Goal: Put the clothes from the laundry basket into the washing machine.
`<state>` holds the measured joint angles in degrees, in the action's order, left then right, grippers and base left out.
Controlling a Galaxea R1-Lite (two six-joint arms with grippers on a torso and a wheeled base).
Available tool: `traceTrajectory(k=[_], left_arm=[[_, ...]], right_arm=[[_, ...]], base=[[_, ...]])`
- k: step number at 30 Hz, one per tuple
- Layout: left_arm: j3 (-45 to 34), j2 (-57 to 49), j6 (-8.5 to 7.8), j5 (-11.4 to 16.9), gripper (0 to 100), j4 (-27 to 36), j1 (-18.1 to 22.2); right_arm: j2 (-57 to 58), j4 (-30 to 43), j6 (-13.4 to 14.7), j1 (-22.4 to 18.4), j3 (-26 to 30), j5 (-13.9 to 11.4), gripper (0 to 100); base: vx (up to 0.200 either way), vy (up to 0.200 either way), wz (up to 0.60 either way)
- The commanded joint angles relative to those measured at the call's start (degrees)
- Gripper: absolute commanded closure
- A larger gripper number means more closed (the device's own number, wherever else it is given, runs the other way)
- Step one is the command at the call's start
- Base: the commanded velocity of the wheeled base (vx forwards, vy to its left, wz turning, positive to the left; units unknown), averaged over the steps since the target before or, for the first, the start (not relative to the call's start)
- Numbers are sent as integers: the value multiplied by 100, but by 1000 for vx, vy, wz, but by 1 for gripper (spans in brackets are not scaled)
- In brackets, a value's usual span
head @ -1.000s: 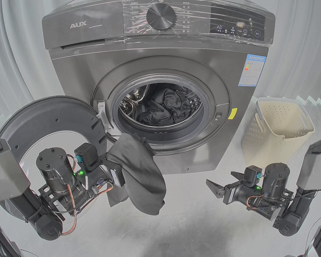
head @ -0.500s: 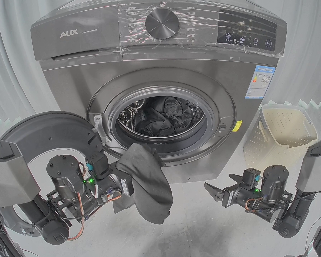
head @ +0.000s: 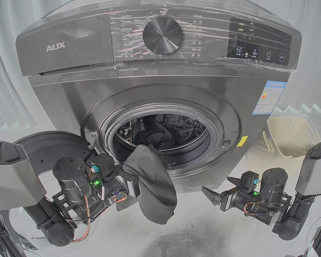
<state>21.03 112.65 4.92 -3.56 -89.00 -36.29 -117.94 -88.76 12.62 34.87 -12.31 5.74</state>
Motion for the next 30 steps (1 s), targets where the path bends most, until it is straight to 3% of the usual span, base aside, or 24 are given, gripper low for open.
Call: traceTrajectory(k=[1,2,6,10,12,13,19,22,24,30], left_arm=[[323,152,26,-83,100,-3,-53],[507,196,70,-83,100,6,-62],[1052,705,-9,-154,100,6,-71],[1281,1180,-27,426,100,-3,-124],[1474,1373,70,541,100,-3,-177],[1676,1558,44,558,100,-3,-185],[2801,2200,70,461,100,67,-168],[3584,2621,70,163,100,252,-133],[4173,2885,70,4,100,498,-89],[5087,3070,70,-31,100,1386,26]], right_arm=[[17,-10,4,91,62,-3,0],[17,-10,4,99,71,-3,0],[17,-1,4,99,106,-3,0],[17,-10,4,99,97,-3,0],[17,-10,4,99,106,-3,0],[26,-10,4,99,97,-12,0],[17,-1,4,99,89,-12,0],[26,-10,4,99,89,-12,0],[17,-10,4,99,89,-12,0],[8,-10,4,99,89,-12,0]], base=[[0,0,0],[0,0,0],[0,0,0],[0,0,0],[0,0,0],[0,0,0],[0,0,0],[0,0,0],[0,0,0],[0,0,0]])
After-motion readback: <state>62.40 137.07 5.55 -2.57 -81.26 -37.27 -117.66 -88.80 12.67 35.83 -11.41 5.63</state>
